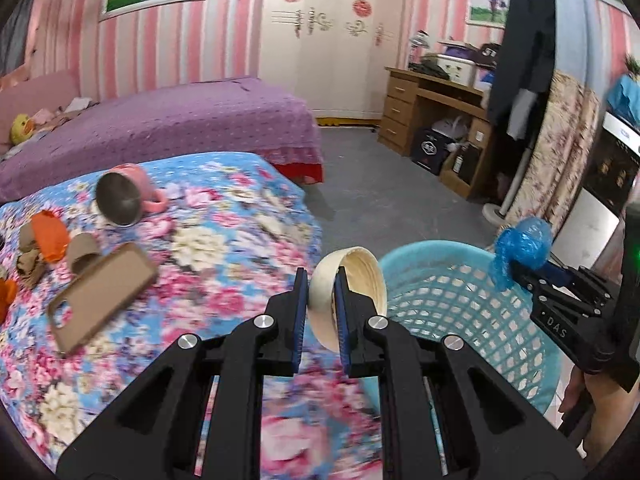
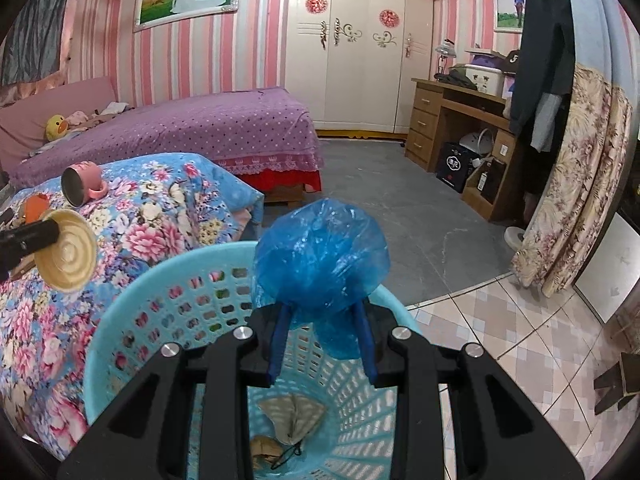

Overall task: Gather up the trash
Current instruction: 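Open the left gripper to drop the cream lid into the basket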

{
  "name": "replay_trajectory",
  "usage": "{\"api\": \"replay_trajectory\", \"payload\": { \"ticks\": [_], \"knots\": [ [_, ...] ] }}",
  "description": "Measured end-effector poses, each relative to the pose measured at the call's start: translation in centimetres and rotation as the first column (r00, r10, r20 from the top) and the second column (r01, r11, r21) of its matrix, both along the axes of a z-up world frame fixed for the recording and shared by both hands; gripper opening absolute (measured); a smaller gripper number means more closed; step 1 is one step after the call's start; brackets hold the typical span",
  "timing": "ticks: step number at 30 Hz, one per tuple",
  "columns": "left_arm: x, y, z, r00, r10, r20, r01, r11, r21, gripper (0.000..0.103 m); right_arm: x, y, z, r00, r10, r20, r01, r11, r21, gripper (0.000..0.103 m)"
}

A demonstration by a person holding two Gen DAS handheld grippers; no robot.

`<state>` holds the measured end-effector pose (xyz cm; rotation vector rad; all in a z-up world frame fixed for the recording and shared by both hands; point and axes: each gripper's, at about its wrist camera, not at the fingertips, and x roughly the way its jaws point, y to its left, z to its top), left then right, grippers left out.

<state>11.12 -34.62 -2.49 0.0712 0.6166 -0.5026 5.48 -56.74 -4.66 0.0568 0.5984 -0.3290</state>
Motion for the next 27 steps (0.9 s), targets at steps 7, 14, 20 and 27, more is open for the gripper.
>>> {"api": "replay_trajectory", "payload": {
  "ticks": [7,14,20,27],
  "knots": [
    [-0.8,-3.6,-0.9,0.999,-0.051,-0.002,0.051,0.998,0.023,0.012,-1.1,-1.7,-0.6,0.999,-0.031,0.004,0.031,0.999,0.029,0.031],
    [0.0,-5.2,-1.9,0.999,-0.051,-0.013,0.051,0.998,0.046,0.012,-1.3,-2.5,-0.8,0.999,-0.038,0.016,0.037,0.997,0.062,0.031],
    [0.0,-4.7,-1.8,0.999,-0.044,0.017,0.043,0.998,0.051,0.068,-1.5,-3.0,-0.8,0.999,-0.045,0.019,0.044,0.997,0.07,0.031],
    [0.5,-1.6,-0.7,0.997,0.036,0.072,-0.04,0.997,0.062,0.089,-1.3,-3.0,-0.8,0.999,-0.044,0.022,0.043,0.996,0.074,0.031]
  ]
}}
